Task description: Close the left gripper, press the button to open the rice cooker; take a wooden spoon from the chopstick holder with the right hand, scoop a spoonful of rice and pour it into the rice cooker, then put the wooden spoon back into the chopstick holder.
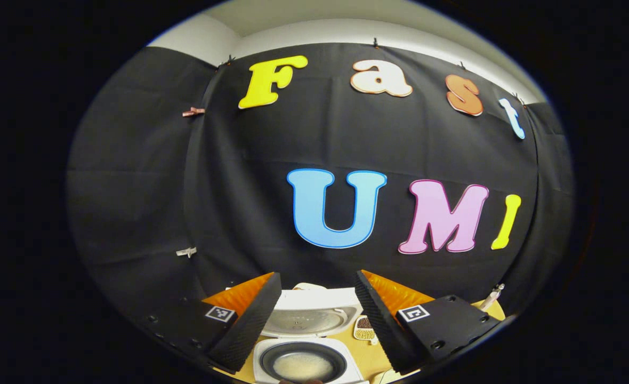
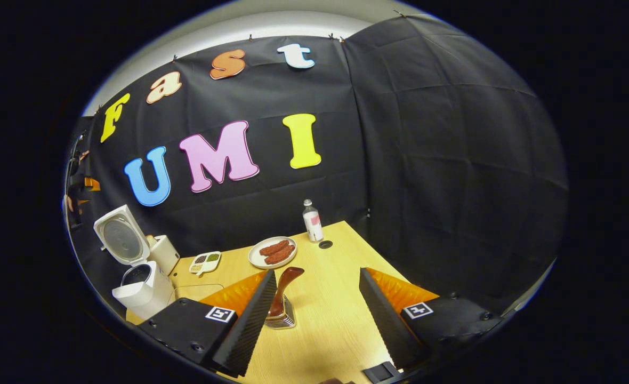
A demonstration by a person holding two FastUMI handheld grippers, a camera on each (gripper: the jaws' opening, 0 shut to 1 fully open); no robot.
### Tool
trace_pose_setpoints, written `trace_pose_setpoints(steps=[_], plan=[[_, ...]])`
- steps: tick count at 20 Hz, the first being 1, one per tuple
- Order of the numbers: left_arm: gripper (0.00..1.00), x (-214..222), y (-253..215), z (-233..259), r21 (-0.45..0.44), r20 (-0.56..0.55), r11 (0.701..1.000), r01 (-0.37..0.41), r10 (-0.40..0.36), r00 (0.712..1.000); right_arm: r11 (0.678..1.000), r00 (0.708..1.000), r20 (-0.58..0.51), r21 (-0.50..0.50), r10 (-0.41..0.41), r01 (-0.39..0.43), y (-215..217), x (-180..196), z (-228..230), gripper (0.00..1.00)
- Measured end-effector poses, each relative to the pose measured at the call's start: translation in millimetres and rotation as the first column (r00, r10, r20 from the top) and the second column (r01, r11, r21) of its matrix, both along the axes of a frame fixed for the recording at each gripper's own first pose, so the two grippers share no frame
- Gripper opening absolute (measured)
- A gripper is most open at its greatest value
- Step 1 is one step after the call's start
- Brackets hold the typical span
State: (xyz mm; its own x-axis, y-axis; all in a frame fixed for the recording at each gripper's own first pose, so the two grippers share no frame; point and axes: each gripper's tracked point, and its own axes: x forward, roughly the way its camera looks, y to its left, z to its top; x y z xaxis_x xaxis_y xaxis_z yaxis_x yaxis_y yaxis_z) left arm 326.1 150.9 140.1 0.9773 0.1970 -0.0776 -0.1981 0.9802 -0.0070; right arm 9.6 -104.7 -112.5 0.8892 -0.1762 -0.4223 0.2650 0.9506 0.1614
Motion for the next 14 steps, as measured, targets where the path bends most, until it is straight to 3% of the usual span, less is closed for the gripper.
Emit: trace_pose_setpoints(steps=[2, 6, 9, 14], plan=[[0.95, 29, 21, -15, 0.046, -0.024, 0.999, -0.026, 0.027, 0.999, 1.000, 1.000, 0.023, -0.004, -0.015, 0.015, 1, 2, 17, 0.99], [0.95, 70, 44, -45, -0.105, -0.057, 0.994, -0.026, 0.020, 0.998, 0.999, 0.999, 0.052, -0.034, -0.015, 0.017, 8, -5, 40, 0.98], [0.95, 83, 51, -73, -0.162, -0.117, 0.986, -0.035, 0.016, 0.993, 0.999, 0.998, 0.061, -0.040, -0.010, 0.012, 17, -9, 49, 0.98], [0.98, 79, 51, -92, -0.054, -0.225, 0.996, -0.077, 0.063, 0.972, 1.000, 0.998, 0.058, -0.021, 0.014, -0.013, 40, -13, 41, 0.98]])
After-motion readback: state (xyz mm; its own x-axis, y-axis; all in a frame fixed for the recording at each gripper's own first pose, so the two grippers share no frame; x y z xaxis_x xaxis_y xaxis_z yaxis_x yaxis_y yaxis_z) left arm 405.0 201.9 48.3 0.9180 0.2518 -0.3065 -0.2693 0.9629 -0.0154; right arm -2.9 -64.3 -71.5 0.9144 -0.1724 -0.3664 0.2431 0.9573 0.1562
